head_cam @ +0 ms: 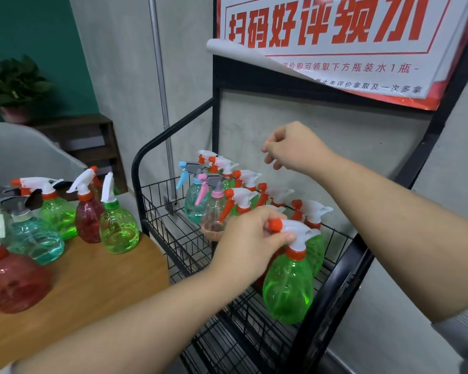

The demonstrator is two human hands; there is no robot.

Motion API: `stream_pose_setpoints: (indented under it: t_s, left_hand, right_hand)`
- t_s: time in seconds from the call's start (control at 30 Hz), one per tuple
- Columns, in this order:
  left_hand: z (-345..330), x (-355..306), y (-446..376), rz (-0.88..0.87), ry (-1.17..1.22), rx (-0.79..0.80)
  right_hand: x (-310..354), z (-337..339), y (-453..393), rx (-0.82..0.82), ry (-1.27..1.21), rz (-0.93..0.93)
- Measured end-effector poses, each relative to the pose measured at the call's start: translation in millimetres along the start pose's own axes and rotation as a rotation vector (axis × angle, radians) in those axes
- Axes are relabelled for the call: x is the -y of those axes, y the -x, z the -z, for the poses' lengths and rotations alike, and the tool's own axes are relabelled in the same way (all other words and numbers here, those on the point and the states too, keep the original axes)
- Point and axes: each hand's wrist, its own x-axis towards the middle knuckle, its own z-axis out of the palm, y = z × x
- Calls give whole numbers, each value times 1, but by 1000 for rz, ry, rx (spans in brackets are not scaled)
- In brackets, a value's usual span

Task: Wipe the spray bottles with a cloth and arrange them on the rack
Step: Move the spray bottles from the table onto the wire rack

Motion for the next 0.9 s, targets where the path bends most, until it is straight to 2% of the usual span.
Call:
stream_pose_setpoints:
  t_s: [0.37, 0.57, 0.7, 0.8, 0.9]
  left_hand:
    - [-43, -3, 1, 30, 17, 26]
    - [-39, 0, 3, 25, 143, 154]
    - [-17, 3, 9, 2, 16, 260]
    - [8, 8, 15, -18, -92, 287]
    - [44, 11, 19, -77, -317, 298]
  right_hand:
    - [2, 0, 3, 36, -1, 16]
    - [3, -2, 8, 122, 38, 44]
    - [6, -4, 14, 215, 63, 120]
    - [11, -15, 26, 386, 98, 226]
    - [20, -29, 32, 540, 186, 321]
